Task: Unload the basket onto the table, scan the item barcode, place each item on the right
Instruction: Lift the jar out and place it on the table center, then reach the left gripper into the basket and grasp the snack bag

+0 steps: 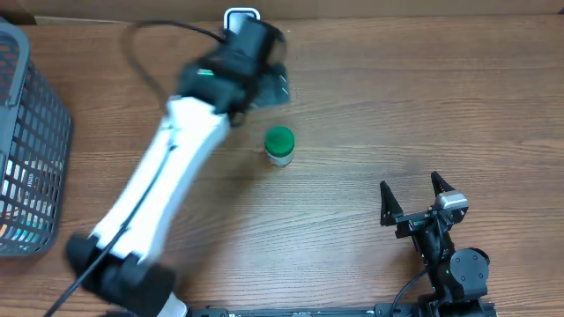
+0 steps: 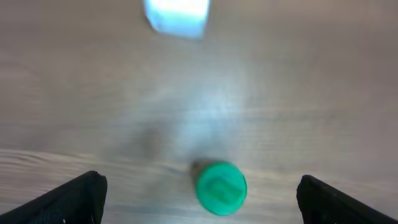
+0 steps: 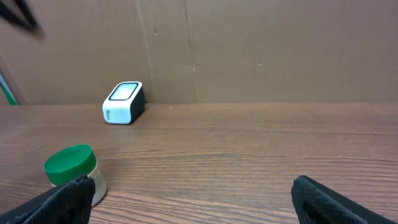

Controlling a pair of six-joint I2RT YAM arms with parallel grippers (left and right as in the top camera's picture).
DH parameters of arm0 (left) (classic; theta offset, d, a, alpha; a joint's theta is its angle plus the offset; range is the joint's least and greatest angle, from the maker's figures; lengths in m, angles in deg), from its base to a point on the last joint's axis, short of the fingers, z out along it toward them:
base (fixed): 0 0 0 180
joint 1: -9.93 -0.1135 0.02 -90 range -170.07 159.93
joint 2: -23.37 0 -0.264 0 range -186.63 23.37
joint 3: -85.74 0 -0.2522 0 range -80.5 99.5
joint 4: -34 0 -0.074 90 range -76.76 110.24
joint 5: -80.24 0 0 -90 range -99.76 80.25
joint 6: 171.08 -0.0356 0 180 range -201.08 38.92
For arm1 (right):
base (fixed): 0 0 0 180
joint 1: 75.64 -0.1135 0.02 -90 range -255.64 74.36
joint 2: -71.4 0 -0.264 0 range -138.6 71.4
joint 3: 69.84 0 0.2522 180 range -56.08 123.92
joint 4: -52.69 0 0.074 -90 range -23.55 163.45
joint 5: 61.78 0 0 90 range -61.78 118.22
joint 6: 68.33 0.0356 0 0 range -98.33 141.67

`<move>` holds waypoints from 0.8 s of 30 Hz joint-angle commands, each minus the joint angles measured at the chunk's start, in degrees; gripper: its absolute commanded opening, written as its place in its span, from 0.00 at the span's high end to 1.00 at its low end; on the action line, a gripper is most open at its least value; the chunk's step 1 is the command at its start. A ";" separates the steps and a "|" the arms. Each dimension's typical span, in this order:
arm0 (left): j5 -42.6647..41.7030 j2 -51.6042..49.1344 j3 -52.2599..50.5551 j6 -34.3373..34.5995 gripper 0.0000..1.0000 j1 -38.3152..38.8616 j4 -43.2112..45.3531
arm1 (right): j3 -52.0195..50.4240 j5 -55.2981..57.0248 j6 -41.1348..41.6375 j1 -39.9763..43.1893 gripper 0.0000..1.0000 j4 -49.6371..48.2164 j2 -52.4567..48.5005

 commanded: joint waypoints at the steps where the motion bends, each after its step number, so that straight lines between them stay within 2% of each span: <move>1: 0.66 6.99 4.02 -2.16 0.00 -7.65 -3.17 | -0.59 0.33 0.28 0.17 0.00 -0.20 0.52; 4: 0.63 10.88 4.09 -2.12 0.01 -16.63 -4.79 | -0.59 0.33 0.28 0.17 0.00 -0.17 0.52; 6: 0.28 13.33 4.09 -1.42 0.00 -26.62 -6.32 | -0.59 0.35 0.28 0.17 0.00 -0.17 0.52; 11: 0.17 14.25 4.09 -0.02 0.00 -43.89 -8.44 | -0.59 0.35 0.28 0.17 0.00 -0.17 0.52; 15: 0.31 12.55 3.78 5.29 0.00 -57.88 -10.88 | -0.59 0.33 0.28 0.17 0.00 -0.17 0.52; 20: 0.31 11.93 0.79 7.32 0.01 -66.16 -7.89 | -0.59 0.33 0.28 0.17 0.00 -0.17 0.52; 24: 0.35 10.93 -2.01 7.28 0.00 -69.35 -5.84 | -0.59 0.35 0.28 0.17 0.00 -0.17 0.52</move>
